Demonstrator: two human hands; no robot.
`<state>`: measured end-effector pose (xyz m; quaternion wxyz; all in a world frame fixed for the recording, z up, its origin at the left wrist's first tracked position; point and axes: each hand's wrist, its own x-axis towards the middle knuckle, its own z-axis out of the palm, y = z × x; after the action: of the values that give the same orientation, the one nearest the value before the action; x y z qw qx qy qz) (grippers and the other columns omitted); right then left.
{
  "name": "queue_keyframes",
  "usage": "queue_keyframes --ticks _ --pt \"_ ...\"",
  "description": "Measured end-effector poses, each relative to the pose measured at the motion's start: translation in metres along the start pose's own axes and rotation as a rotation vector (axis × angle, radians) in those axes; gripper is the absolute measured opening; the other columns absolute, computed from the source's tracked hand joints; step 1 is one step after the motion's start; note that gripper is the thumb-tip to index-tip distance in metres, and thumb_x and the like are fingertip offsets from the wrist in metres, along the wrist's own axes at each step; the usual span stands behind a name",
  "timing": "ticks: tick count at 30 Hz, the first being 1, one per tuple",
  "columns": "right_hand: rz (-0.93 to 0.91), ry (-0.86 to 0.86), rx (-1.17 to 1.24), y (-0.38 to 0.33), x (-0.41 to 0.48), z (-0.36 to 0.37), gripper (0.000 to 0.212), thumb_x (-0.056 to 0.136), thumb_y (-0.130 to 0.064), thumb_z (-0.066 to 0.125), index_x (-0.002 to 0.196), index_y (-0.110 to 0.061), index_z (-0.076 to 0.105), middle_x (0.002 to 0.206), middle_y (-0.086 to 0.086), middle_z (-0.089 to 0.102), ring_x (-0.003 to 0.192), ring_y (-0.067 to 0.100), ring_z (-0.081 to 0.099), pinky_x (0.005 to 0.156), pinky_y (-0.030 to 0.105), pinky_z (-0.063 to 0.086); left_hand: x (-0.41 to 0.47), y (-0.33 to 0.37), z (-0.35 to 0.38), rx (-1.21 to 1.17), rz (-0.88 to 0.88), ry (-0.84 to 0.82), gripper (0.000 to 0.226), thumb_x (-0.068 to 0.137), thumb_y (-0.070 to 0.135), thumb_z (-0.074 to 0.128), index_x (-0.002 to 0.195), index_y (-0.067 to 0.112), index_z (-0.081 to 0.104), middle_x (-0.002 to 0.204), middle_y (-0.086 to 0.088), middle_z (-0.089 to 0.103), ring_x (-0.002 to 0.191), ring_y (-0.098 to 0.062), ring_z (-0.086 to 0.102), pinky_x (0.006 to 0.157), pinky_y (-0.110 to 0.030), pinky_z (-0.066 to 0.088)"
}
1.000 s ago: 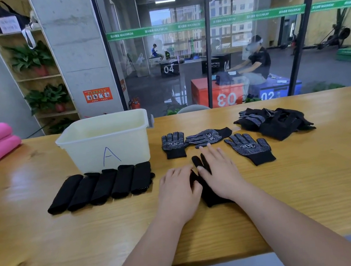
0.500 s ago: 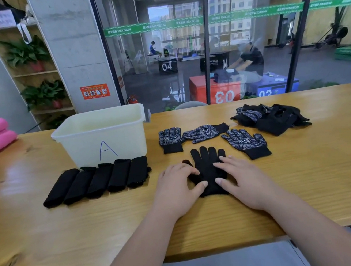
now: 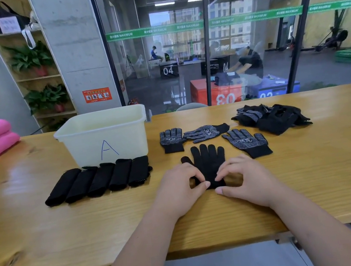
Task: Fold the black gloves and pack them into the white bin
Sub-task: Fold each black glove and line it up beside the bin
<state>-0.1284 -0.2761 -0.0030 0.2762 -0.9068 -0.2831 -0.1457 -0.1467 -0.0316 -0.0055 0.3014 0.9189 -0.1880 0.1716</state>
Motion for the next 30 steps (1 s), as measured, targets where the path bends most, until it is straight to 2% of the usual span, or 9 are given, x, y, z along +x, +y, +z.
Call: queue_keyframes --ticks 4,9,12,14,18,21,24,27,30 --pt "0.046 0.035 -0.050 0.004 0.002 0.001 0.026 0.082 -0.061 0.079 0.103 -0.046 0.080 0.110 -0.037 0.068 0.115 -0.002 0.051 0.100 0.030 0.047 0.001 -0.001 -0.001 0.005 -0.040 0.003 0.010 0.095 0.046 0.073 0.087 0.041 0.069 0.100 0.023 0.065 0.102 -0.001 0.060 0.096 -0.037 0.051" --pt "0.008 0.031 -0.163 0.002 0.004 0.003 0.024 0.093 -0.054 0.069 0.110 -0.041 0.079 0.113 -0.030 0.070 0.112 0.000 0.053 0.098 0.033 0.050 0.000 0.000 0.000 -0.017 -0.051 0.025 0.013 0.093 0.051 0.073 0.093 0.038 0.070 0.103 0.023 0.065 0.102 0.000 0.061 0.095 -0.035 0.052" --pt "0.017 0.035 -0.173 0.002 0.004 0.003 0.024 0.097 -0.051 0.067 0.114 -0.038 0.077 0.113 -0.028 0.070 0.112 0.000 0.052 0.098 0.033 0.050 -0.001 0.001 -0.002 -0.008 -0.034 -0.008 0.032 0.086 0.061 0.076 0.110 0.040 0.070 0.110 0.024 0.064 0.107 0.002 0.058 0.098 -0.032 0.051" --pt "0.023 0.043 -0.168 0.002 0.003 0.003 0.024 0.097 -0.050 0.067 0.114 -0.038 0.077 0.112 -0.028 0.069 0.109 -0.001 0.050 0.096 0.032 0.050 -0.001 0.002 -0.003 0.013 -0.032 -0.030 0.038 0.084 0.059 0.079 0.117 0.041 0.069 0.113 0.026 0.063 0.111 0.003 0.056 0.101 -0.031 0.050" --pt "0.008 0.058 -0.155 0.002 0.002 0.004 0.030 0.088 -0.063 0.070 0.105 -0.040 0.077 0.108 -0.032 0.068 0.106 -0.002 0.051 0.092 0.028 0.049 -0.001 0.000 -0.003 0.013 -0.026 -0.012 0.021 0.088 0.046 0.078 0.107 0.039 0.072 0.110 0.025 0.064 0.111 0.003 0.056 0.103 -0.035 0.048" --pt "0.006 0.077 -0.166 0.002 0.003 0.004 0.027 0.088 -0.060 0.073 0.104 -0.039 0.079 0.108 -0.031 0.069 0.105 0.000 0.052 0.091 0.030 0.051 0.000 -0.001 -0.001 0.000 -0.018 0.006 0.008 0.093 0.043 0.075 0.098 0.038 0.074 0.106 0.023 0.066 0.106 0.002 0.059 0.098 -0.034 0.051" --pt "0.011 0.074 -0.178 0.003 0.003 0.005 0.026 0.094 -0.054 0.068 0.110 -0.037 0.078 0.108 -0.027 0.070 0.103 0.002 0.052 0.091 0.033 0.052 0.001 0.000 0.000 -0.019 -0.029 0.028 0.014 0.092 0.050 0.075 0.099 0.037 0.073 0.106 0.023 0.066 0.104 0.002 0.061 0.094 -0.027 0.051" --pt "0.056 0.078 -0.156 0.000 0.003 0.002 0.021 0.098 -0.051 0.065 0.111 -0.038 0.075 0.098 -0.023 0.065 0.097 0.001 0.054 0.086 0.032 0.052 0.000 0.000 -0.001 0.045 -0.031 -0.008 0.031 0.087 0.057 0.077 0.112 0.040 0.070 0.111 0.025 0.065 0.109 0.003 0.057 0.094 -0.022 0.047" --pt "0.084 0.100 -0.113 -0.007 0.000 -0.001 0.016 0.098 -0.049 0.066 0.108 -0.038 0.073 0.092 -0.022 0.058 0.095 0.000 0.057 0.083 0.027 0.050 0.001 0.002 -0.001 0.084 -0.040 0.005 0.017 0.092 0.044 0.075 0.108 0.041 0.069 0.106 0.023 0.065 0.108 -0.002 0.056 0.094 -0.026 0.047"
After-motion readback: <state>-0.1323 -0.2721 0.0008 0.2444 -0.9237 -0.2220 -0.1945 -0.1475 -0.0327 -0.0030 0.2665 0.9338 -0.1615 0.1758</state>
